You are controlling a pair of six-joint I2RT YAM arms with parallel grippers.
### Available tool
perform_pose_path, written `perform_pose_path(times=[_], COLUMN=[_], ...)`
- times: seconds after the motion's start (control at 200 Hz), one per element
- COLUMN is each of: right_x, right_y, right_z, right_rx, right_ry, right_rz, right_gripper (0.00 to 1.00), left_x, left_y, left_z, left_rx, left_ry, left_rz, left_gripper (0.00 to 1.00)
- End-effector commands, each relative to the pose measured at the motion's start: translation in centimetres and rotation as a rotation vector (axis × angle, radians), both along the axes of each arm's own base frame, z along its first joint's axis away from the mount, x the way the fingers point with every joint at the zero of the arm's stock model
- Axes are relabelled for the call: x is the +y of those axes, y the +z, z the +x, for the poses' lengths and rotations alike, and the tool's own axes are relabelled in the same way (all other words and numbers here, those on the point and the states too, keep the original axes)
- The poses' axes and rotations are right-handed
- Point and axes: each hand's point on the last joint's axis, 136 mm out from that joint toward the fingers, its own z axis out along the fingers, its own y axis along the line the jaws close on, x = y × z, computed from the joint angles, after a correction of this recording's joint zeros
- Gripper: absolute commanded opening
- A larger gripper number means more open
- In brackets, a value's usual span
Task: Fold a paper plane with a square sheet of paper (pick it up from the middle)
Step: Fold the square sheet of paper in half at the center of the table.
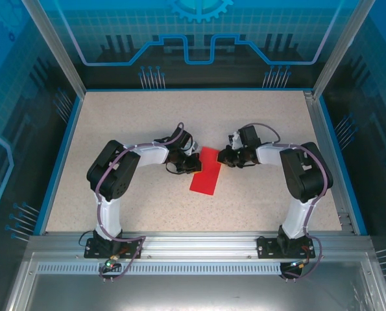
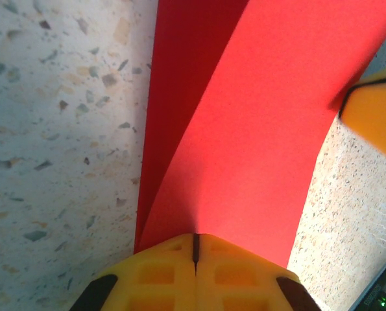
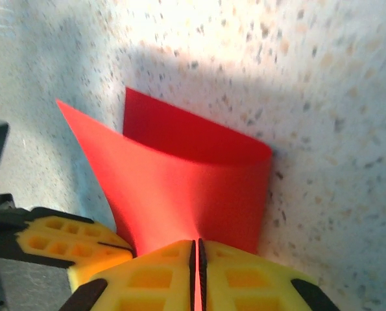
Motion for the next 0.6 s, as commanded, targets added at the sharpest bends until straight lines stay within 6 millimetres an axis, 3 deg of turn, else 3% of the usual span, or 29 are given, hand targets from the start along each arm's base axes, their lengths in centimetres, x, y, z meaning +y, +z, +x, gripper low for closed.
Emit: perform_pose_path(times=[0.0,0.3,0.405,0.595], right_x=[0.2,-1.4,-0.9,-0.1], right_y=[-0.3,-4.5,-3.2,1.3], right_z=[0.4,-0.7,-0.3,1.5], right_rx=[0.020,0.130,0.111,0.021], right_ry=[0.016,-0.019,-0.009,0.006], right_rz=[0.027,-0.099,-0.064,-0.016], right_gripper=[0.13,0.12,0.12,0.13], left_x=[2.1,2.1,2.2,2.2], left_y=[-3.9,-4.0,-3.9,-4.0], left_z=[-2.5,-2.5,-2.6,-2.6], left_rx=[0.099,0.101,0.100,0.102], left_ry=[-0.013,-0.012,-0.016,-0.014], left_rz=[0.133,0.134,0.138,0.139], left_gripper=[0.00,0.00,0.00,0.00])
